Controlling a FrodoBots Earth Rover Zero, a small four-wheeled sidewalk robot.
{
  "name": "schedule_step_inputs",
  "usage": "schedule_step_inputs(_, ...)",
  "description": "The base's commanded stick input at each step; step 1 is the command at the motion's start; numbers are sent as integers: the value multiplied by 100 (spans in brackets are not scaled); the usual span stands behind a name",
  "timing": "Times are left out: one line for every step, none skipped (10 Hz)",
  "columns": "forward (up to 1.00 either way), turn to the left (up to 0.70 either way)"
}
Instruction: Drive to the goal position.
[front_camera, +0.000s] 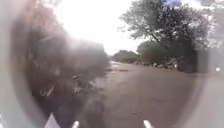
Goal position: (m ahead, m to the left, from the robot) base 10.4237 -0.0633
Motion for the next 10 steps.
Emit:
schedule_step_inputs(50,0)
schedule_step_inputs(50,0)
schedule_step_inputs(50,0)
schedule_step_inputs(50,0)
schedule_step_inputs(50,0)
schedule_step_inputs(50,0)
schedule_step_inputs(50,0)
schedule_step_inputs(50,0)
schedule_step_inputs(50,0)
schedule_step_inputs(50,0)
